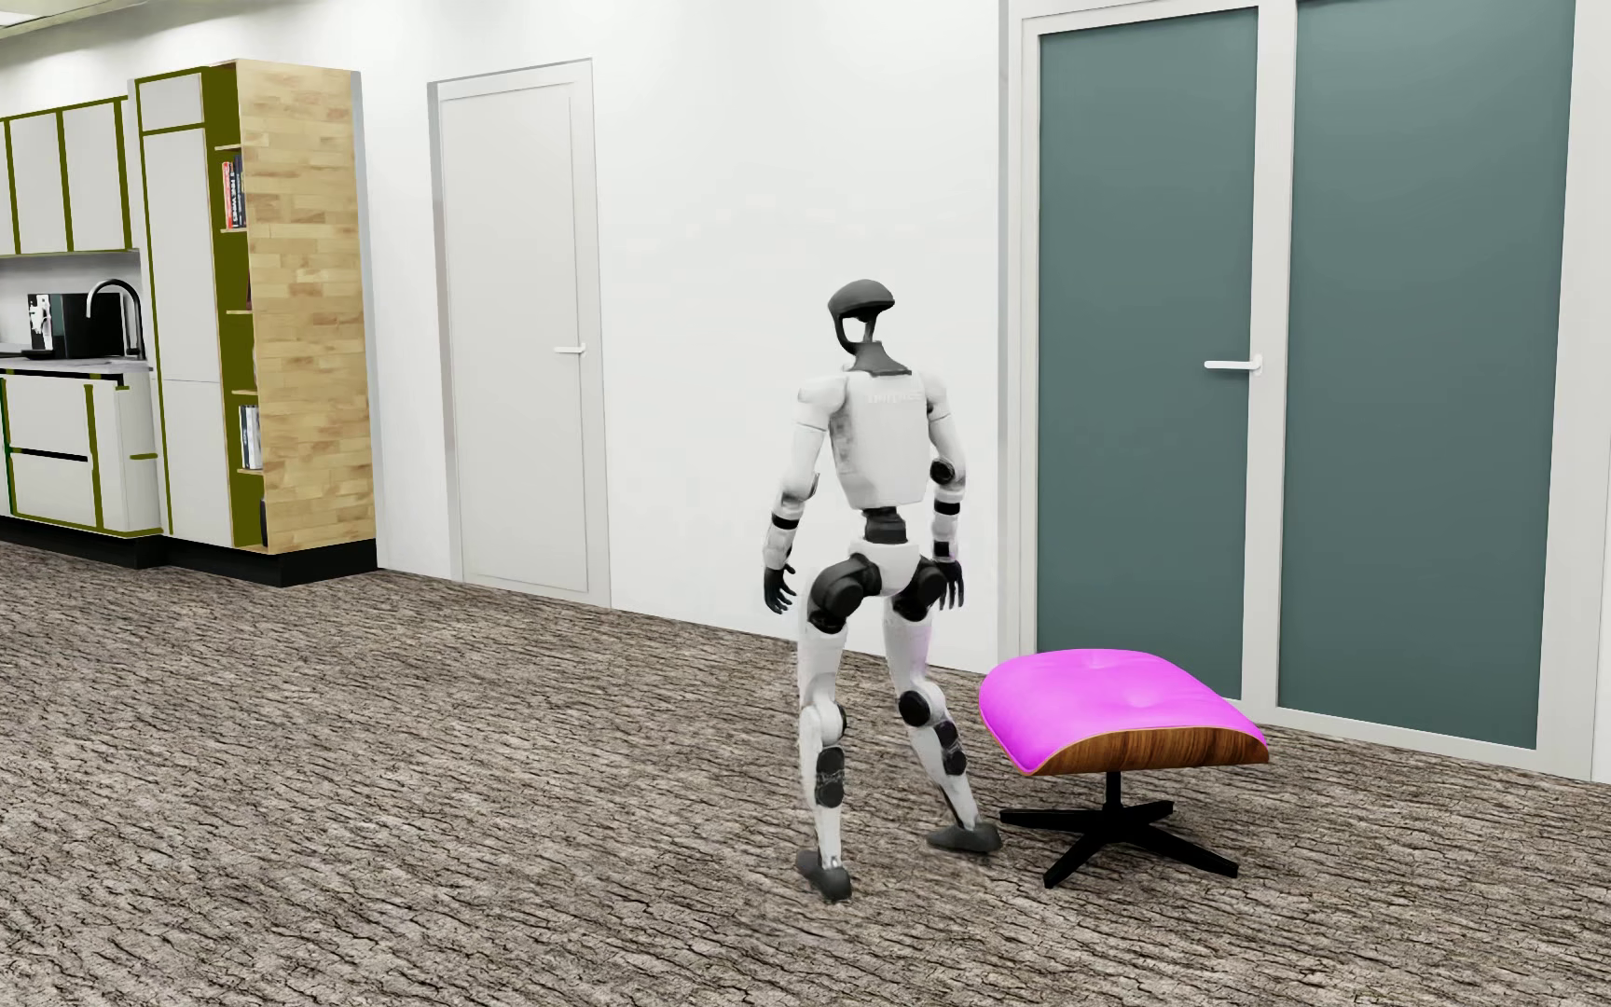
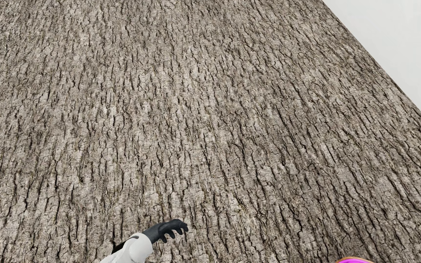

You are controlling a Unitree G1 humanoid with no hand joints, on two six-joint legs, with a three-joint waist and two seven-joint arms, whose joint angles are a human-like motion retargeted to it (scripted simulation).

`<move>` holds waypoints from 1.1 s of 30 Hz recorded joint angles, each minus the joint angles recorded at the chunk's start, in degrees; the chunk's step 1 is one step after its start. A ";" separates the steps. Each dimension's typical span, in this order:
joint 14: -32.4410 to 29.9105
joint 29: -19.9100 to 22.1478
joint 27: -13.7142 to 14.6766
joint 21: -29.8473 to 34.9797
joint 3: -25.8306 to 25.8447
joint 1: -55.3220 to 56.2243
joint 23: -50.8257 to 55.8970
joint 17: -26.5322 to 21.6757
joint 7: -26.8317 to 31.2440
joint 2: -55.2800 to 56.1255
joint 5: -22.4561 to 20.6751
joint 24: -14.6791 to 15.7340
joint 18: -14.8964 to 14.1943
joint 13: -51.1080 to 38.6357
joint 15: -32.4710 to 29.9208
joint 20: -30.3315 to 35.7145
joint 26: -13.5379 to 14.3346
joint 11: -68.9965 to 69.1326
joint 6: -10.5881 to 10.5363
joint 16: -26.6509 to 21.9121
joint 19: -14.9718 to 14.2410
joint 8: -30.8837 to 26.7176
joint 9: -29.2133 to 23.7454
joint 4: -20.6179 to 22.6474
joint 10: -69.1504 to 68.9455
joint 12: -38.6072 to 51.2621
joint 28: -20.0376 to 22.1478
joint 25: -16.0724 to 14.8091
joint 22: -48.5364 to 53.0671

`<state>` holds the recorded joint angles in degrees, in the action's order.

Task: Sit on the purple chair

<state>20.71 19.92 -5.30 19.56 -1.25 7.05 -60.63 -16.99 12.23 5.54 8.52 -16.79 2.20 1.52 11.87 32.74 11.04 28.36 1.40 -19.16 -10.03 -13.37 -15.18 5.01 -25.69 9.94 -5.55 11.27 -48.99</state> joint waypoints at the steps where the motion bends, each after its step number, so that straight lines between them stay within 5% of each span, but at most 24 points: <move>1: -2.27 1.10 1.01 0.20 -1.02 4.99 1.02 -1.06 1.27 0.57 1.32 -0.41 -1.38 -1.51 1.85 1.77 -0.03 -0.84 -0.97 1.15 -0.40 5.46 -1.66 0.30 -2.01 2.90 2.67 0.78 1.46; 2: -2.87 -0.81 -0.67 -0.33 -2.46 13.05 2.84 -1.83 -0.09 3.76 -0.71 -1.86 -2.81 -1.57 -0.79 1.41 -0.53 -1.31 -2.11 2.00 3.40 10.34 -0.70 -1.21 -7.27 3.33 3.06 4.06 2.30; 3: -0.86 0.72 5.22 -0.14 -2.76 14.42 2.83 -3.76 -0.28 4.80 0.70 -2.54 -0.03 -1.85 4.15 0.71 -1.42 2.58 -2.95 4.20 -0.19 11.78 -2.60 -0.56 -8.79 3.53 4.49 3.63 1.97; 4: 1.86 1.99 0.71 1.84 -3.22 15.33 5.46 -4.86 -0.90 6.52 -1.01 -2.06 0.09 -2.17 3.64 -0.21 -6.42 5.19 -3.28 4.38 2.23 10.22 -4.53 -3.16 -11.57 2.66 7.78 3.49 3.02; 5: 3.31 2.39 0.87 1.82 -2.39 16.30 4.90 -3.65 -0.71 7.24 -2.37 -1.35 -0.13 -3.03 4.65 -0.53 -4.85 7.62 -2.27 2.95 5.56 9.59 -5.85 -4.95 -16.68 2.11 9.61 2.96 2.93; 7: 5.37 6.09 -0.96 -0.74 -1.18 18.43 4.63 -2.39 -2.29 12.82 -1.73 -1.59 -1.13 -3.92 4.43 0.17 -6.61 14.90 -2.16 0.64 8.05 11.60 -7.51 -8.61 -25.78 0.79 13.60 1.44 1.80; 9: 5.00 6.10 -0.68 -2.35 -0.07 19.25 4.92 -2.52 -5.25 20.38 -0.72 -2.12 -1.20 -4.75 6.47 -2.03 -7.64 24.98 -2.14 -1.15 9.97 9.81 -10.13 -11.45 -29.50 2.68 13.32 0.65 -1.37; 11: 10.38 1.46 -2.50 -3.11 0.94 24.31 6.07 -4.77 -5.93 29.14 0.57 0.58 -4.12 -6.35 10.16 -5.47 -7.97 35.85 -3.21 -2.99 9.00 8.34 -13.74 -13.88 -31.03 4.21 13.47 3.74 -1.86; 12: 11.30 -0.10 1.66 -3.53 1.02 31.80 8.54 -6.83 -5.35 34.84 2.09 1.56 -6.28 -6.52 12.43 -6.06 -8.00 42.76 -3.67 -3.64 7.97 7.85 -15.03 -13.91 -38.24 5.09 14.78 4.42 -2.24; 13: 13.09 -1.15 2.52 -4.34 0.83 38.60 10.29 -8.25 -4.65 39.87 3.03 1.76 -8.64 -6.23 13.23 -6.79 -9.05 48.74 -4.71 -4.53 7.37 7.67 -16.20 -14.91 -44.67 6.30 13.17 5.43 -2.76; 17: 18.16 0.59 1.57 -3.67 0.12 54.06 13.95 -10.96 -1.62 51.74 4.10 5.56 -12.37 -10.16 20.01 -6.54 -9.40 69.42 -4.84 -7.85 5.32 4.70 -24.84 -16.83 -64.76 10.55 18.82 5.30 -3.82; 19: 18.39 3.17 -0.12 -2.95 -0.18 59.31 14.55 -11.89 0.71 55.11 3.66 5.25 -12.68 -11.67 21.83 -8.48 -10.81 76.21 -4.86 -8.63 4.98 3.81 -27.28 -16.17 -72.22 11.34 14.66 5.88 -2.60; 20: 18.53 4.69 0.77 -0.35 -0.30 60.80 15.04 -12.48 2.20 56.04 3.27 6.51 -13.31 -12.14 23.60 -8.72 -9.85 79.45 -4.66 -8.70 3.77 2.63 -28.15 -16.01 -75.23 10.61 15.02 3.03 -1.31; 24: 17.19 6.19 -1.94 -1.95 -0.28 57.44 13.97 -12.54 1.96 52.29 6.32 5.75 -15.09 -15.90 24.12 -9.47 -8.93 83.22 -4.74 -5.16 1.48 2.87 -31.31 -16.43 -77.57 8.72 16.22 3.32 -2.87; 27: 18.24 4.74 -1.57 0.09 -0.04 53.50 12.23 -12.15 0.96 49.01 5.60 3.03 -16.22 -15.43 24.23 -11.51 -8.81 85.12 -4.51 -3.14 2.59 2.81 -30.38 -18.29 -79.42 4.90 13.46 4.35 -3.33; 30: 20.35 5.36 -2.13 3.54 0.04 48.95 6.11 -9.94 -0.02 45.50 5.51 2.54 -16.96 -15.85 25.55 -10.63 -9.94 86.10 -4.33 0.51 3.60 3.02 -29.37 -19.73 -79.77 3.00 16.15 2.71 -9.06; 31: 20.74 4.75 -1.64 4.64 0.39 48.10 3.07 -8.62 -0.24 45.13 5.64 3.94 -17.22 -16.84 25.94 -10.98 -7.03 86.14 -4.25 1.47 3.90 3.30 -28.79 -20.25 -79.53 2.85 16.61 2.16 -11.02; 33: 20.83 4.25 -1.81 4.79 0.19 47.23 1.23 -7.32 -0.03 44.42 5.44 9.18 -19.32 -17.11 26.23 -12.87 -9.01 85.97 -4.02 3.70 4.17 3.69 -27.90 -21.21 -79.78 3.19 20.21 1.21 -14.03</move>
<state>41.54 24.18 -7.11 24.35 -1.06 54.29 -59.40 -24.31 12.20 49.96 13.96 -7.61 -17.12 -15.59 38.10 19.87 2.03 114.32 -2.62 -15.46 -5.86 -9.68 -43.08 -16.20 -105.46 13.13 14.66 12.47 -63.03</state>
